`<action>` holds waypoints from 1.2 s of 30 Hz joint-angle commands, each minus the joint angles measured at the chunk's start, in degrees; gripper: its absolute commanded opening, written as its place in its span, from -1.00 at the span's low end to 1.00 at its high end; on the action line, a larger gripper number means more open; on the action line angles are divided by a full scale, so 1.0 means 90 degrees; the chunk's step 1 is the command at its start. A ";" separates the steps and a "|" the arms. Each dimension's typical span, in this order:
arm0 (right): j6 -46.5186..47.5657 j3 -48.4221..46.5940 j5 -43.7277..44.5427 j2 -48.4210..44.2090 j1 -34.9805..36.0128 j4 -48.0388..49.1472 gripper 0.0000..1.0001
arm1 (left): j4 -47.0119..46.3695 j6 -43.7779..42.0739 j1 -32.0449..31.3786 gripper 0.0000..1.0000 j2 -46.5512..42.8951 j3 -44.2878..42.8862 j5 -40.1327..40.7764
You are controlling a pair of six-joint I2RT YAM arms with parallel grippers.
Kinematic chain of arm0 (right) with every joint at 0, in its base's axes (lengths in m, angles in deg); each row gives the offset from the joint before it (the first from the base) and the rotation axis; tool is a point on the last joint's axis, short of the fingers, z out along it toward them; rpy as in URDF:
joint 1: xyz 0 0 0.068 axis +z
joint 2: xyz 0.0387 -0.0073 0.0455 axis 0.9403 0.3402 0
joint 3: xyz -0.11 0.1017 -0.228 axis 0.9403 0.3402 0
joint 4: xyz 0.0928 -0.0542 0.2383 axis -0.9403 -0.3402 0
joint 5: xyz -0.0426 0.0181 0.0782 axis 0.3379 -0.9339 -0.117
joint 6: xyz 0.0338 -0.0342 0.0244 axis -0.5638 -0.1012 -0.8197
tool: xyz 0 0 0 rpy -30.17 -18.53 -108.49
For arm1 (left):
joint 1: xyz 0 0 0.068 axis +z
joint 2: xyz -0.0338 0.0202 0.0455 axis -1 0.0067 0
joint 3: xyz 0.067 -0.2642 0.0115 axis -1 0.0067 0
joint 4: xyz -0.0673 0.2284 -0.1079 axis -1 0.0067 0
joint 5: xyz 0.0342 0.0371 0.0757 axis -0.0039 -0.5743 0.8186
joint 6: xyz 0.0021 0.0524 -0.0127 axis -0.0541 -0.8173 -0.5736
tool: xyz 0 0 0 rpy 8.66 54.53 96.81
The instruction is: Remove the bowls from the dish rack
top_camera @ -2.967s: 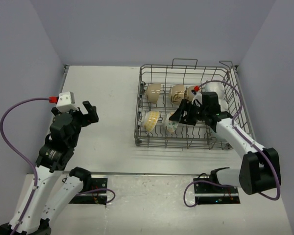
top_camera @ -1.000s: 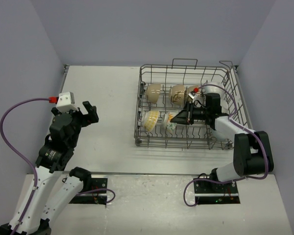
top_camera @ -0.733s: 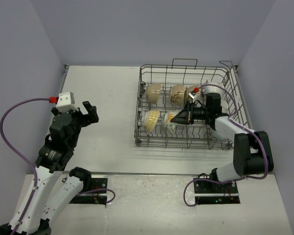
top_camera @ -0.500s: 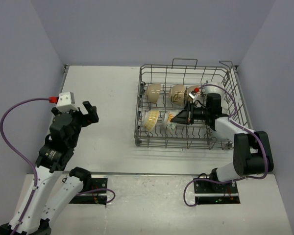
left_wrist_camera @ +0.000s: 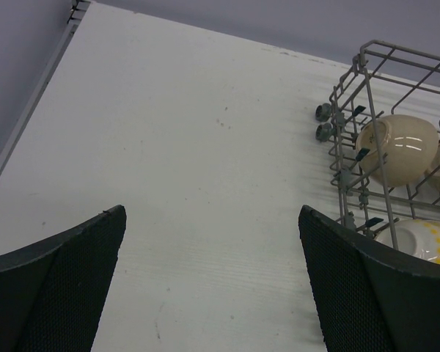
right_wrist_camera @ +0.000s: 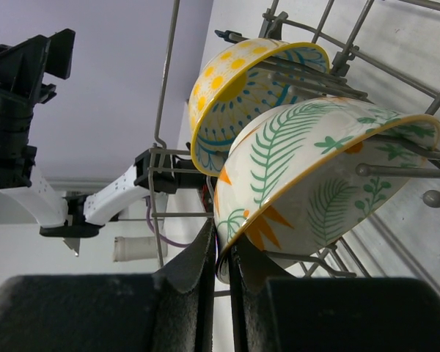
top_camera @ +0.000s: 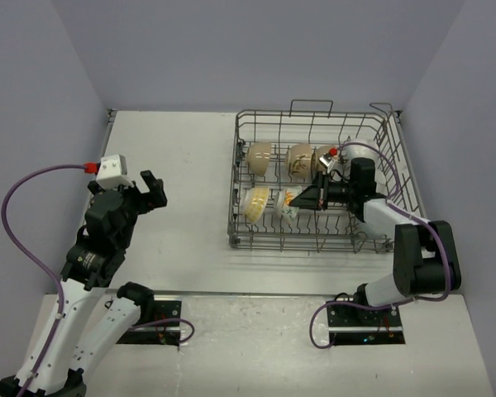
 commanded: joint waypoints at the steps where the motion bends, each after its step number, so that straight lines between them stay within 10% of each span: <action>1: 0.0191 -0.0315 -0.1045 -0.0128 -0.0062 0.0721 -1.00 | -0.0294 -0.0085 -0.0025 1.00 0.0026 0.0036 0.0060; 36: -0.1039 -0.0169 -0.1719 -0.0772 -0.0208 0.2565 -1.00 | -0.0304 -0.0065 -0.0025 1.00 0.0036 0.0046 0.0090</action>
